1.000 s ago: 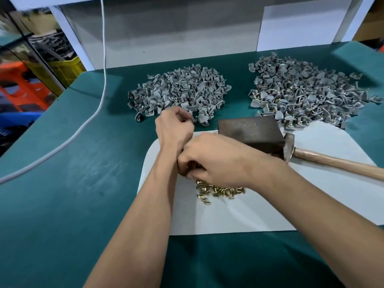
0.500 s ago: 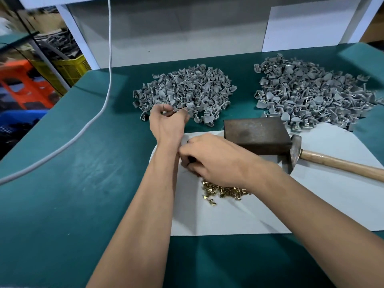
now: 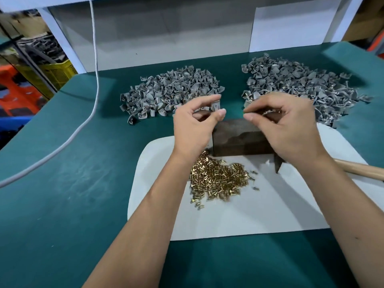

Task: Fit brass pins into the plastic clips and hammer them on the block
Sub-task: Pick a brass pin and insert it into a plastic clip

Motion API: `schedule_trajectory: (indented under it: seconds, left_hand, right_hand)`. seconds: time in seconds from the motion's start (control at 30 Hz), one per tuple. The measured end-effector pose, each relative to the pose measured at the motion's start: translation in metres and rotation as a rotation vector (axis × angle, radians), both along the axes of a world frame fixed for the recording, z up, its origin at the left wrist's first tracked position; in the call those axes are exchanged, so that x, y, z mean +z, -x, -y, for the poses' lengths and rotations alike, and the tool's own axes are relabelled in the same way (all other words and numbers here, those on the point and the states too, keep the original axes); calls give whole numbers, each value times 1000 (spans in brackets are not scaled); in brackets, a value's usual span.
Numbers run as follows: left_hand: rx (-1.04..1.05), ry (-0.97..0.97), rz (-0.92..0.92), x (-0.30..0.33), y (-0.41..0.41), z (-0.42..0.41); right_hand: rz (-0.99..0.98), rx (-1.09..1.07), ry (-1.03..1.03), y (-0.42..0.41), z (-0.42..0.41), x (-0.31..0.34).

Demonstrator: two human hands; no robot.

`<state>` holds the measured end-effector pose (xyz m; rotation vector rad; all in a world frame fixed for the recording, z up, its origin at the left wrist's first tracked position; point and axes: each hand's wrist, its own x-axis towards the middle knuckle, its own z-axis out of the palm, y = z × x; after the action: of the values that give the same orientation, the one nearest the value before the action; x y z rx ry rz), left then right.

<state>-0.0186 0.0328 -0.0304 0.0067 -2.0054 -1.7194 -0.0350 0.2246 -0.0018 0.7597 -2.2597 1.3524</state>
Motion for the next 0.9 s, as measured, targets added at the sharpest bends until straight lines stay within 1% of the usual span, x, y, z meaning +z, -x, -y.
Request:
schedule_trajectory:
  seconds: [0.07,0.27,0.37,0.5,0.9]
  left_hand:
    - [-34,57,-16,1,-3,-7]
    - [-85,257,-93,1,-6,-20]
    - [-80,233,-89,-2,-5,-20]
    - [-69,206,-69,-3,-6,-20]
    - [-121,146,-87,1,-8,-20]
  right_hand:
    - [-5,-18,22,0,1,-3]
    - [109,-14,139,1,1,-10]
    - [156,-1,180,0,2,-12]
    - [170,-17,145,-1,7,-13]
    - [236,-41,178,-1,12,-14]
